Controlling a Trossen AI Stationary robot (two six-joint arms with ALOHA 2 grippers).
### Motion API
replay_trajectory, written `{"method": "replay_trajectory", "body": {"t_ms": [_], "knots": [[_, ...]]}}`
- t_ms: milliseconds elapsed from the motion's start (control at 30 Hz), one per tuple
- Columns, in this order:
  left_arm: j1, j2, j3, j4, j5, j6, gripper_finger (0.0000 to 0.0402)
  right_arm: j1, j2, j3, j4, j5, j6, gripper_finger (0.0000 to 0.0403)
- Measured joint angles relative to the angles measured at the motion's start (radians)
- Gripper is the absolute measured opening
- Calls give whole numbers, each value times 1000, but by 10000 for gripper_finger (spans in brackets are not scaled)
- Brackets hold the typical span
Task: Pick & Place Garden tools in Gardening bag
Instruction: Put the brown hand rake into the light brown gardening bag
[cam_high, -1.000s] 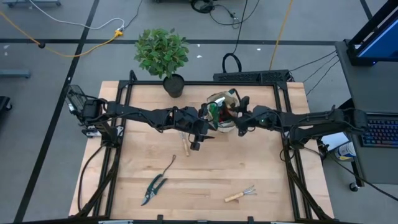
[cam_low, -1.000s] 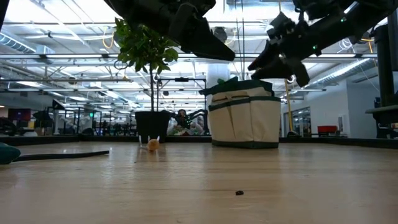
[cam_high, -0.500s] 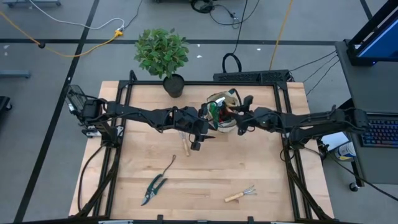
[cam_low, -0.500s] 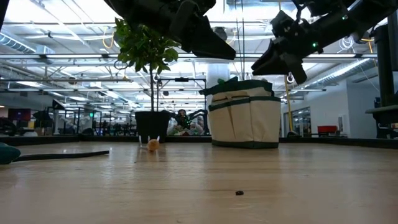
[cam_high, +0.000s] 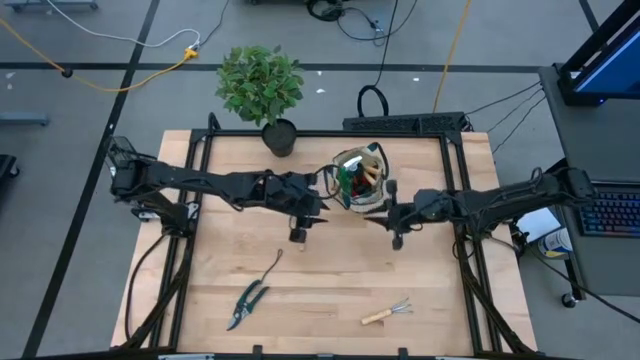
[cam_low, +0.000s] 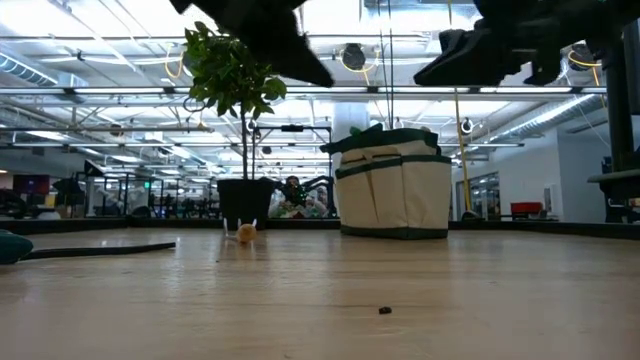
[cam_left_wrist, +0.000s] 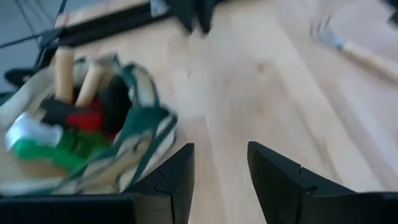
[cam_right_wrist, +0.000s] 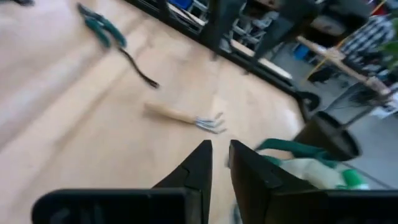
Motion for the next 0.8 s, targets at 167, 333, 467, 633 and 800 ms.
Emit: {"method": "replay_trajectory", "body": {"t_ms": [167, 333, 467, 633, 800], "knots": [[-14, -26, 0, -177, -33, 82, 154, 61, 7, 0, -12, 0, 62, 73], [-26, 8, 0, -288, -36, 83, 154, 102, 45, 0, -11, 2, 122, 115], [-43, 64, -1, -322, -36, 113, 154, 113, 75, 0, -7, 3, 159, 139], [-64, 144, -2, -359, -36, 155, 154, 117, 80, 0, 9, 4, 163, 149], [-78, 199, -2, -340, -45, 195, 154, 117, 79, 0, 31, 4, 163, 145]]}}
